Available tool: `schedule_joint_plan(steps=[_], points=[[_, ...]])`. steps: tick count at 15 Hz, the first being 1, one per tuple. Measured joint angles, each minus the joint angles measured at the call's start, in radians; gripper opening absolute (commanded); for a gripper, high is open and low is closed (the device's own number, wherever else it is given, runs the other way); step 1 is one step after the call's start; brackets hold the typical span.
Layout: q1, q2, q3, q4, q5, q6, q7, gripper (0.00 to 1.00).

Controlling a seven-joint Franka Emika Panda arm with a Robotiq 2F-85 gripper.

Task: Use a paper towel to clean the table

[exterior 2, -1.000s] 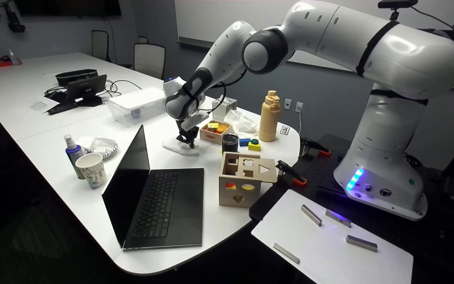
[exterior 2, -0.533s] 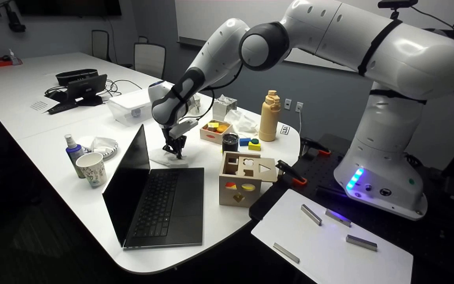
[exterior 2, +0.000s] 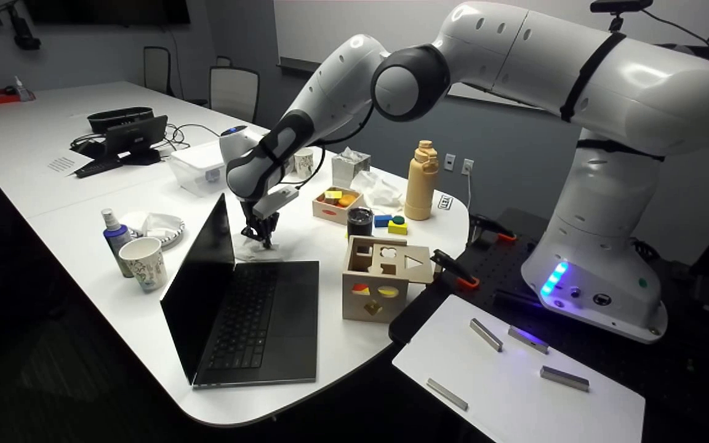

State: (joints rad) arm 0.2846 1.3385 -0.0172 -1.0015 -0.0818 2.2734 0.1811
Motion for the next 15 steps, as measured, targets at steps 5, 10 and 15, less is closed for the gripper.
schedule_joint_plan(steps=[5, 10, 15], points=[[-0.011, 0.030, -0.061, 0.078, -0.001, 0.003, 0.004, 0.00], [-0.034, 0.044, -0.143, 0.078, -0.001, 0.005, 0.004, 0.00], [-0.059, 0.042, -0.164, 0.040, 0.000, 0.005, 0.000, 0.00]])
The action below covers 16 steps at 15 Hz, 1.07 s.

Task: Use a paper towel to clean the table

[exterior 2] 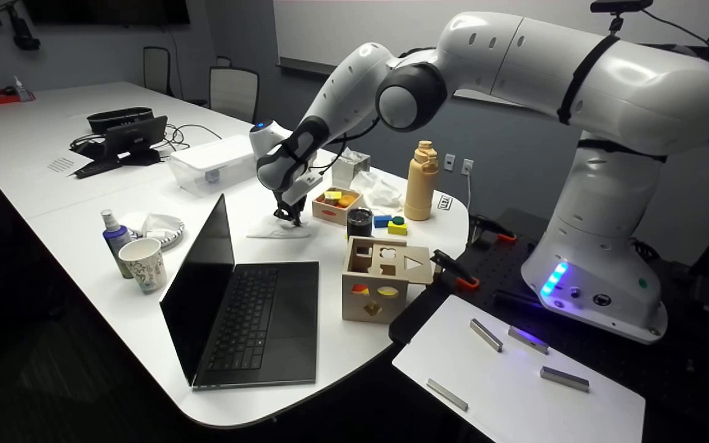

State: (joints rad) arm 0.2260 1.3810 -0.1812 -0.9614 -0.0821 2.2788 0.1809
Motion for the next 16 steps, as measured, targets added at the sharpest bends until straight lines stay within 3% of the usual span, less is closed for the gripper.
schedule_joint_plan(steps=[3, 10, 16], points=[[-0.006, -0.024, 0.028, -0.037, 0.003, 0.000, -0.042, 0.00], [-0.009, -0.082, 0.182, -0.126, 0.017, 0.001, -0.145, 0.00], [0.018, -0.082, 0.185, -0.121, 0.007, 0.081, -0.141, 0.00]])
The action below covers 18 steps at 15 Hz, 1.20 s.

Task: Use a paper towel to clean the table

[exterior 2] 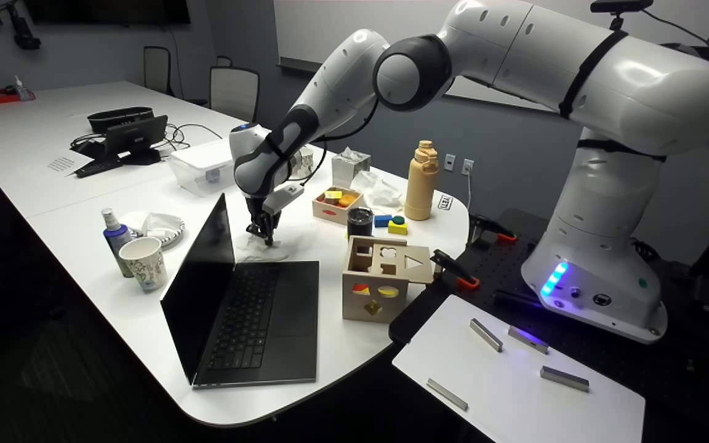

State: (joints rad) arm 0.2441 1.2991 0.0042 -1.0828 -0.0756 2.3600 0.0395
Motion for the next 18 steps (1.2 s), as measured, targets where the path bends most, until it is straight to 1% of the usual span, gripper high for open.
schedule_joint_plan(steps=[2, 4, 6, 8, 11, 14, 16, 18], points=[[0.000, -0.008, -0.029, 0.001, -0.009, 0.032, 0.003, 0.00], [-0.001, -0.035, -0.075, -0.005, -0.025, 0.047, 0.007, 0.00], [-0.001, -0.084, -0.137, -0.031, -0.040, 0.062, 0.014, 0.00], [0.000, -0.152, -0.209, -0.079, -0.055, 0.096, 0.051, 0.00], [-0.002, -0.253, -0.316, -0.160, -0.134, 0.153, 0.175, 0.00], [0.005, -0.349, -0.439, -0.247, -0.234, 0.164, 0.304, 0.00], [0.015, -0.411, -0.519, -0.316, -0.309, 0.142, 0.371, 0.00], [0.022, -0.468, -0.578, -0.385, -0.383, 0.083, 0.424, 0.00]])
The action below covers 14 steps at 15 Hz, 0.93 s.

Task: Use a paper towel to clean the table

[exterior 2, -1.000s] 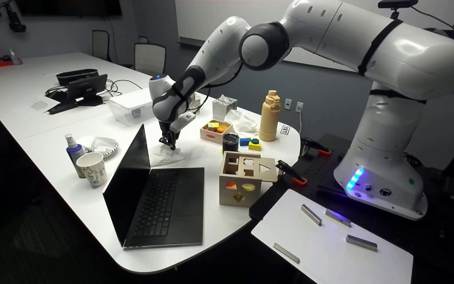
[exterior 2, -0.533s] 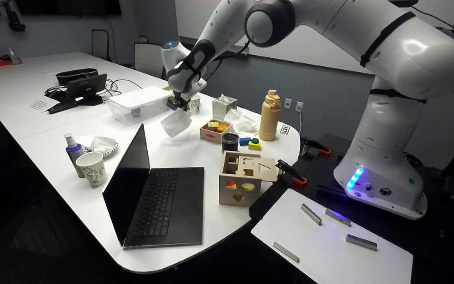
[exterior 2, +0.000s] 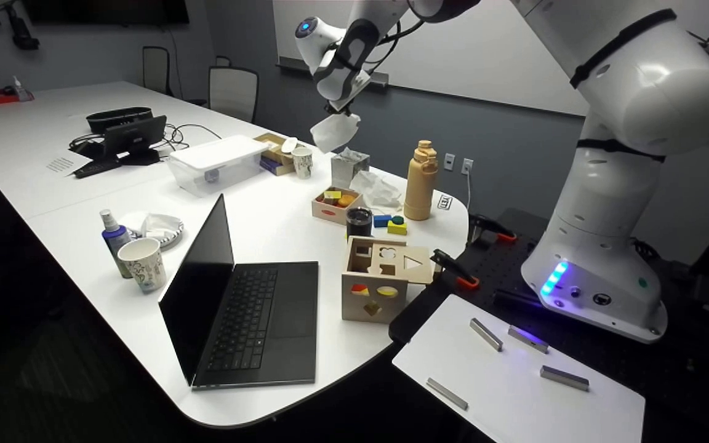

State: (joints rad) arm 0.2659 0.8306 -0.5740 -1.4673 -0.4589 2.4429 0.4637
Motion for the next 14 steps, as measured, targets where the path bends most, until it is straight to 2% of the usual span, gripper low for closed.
schedule_joint_plan(steps=[3, 6, 10, 14], points=[[0.001, -0.067, -0.029, -0.087, -0.074, -0.142, 0.029, 0.00], [-0.015, -0.111, 0.006, -0.156, -0.105, -0.249, 0.029, 0.00], [-0.052, -0.121, 0.094, -0.204, -0.164, -0.282, 0.057, 0.00], [-0.082, -0.119, 0.143, -0.226, -0.225, -0.291, 0.121, 0.00]])
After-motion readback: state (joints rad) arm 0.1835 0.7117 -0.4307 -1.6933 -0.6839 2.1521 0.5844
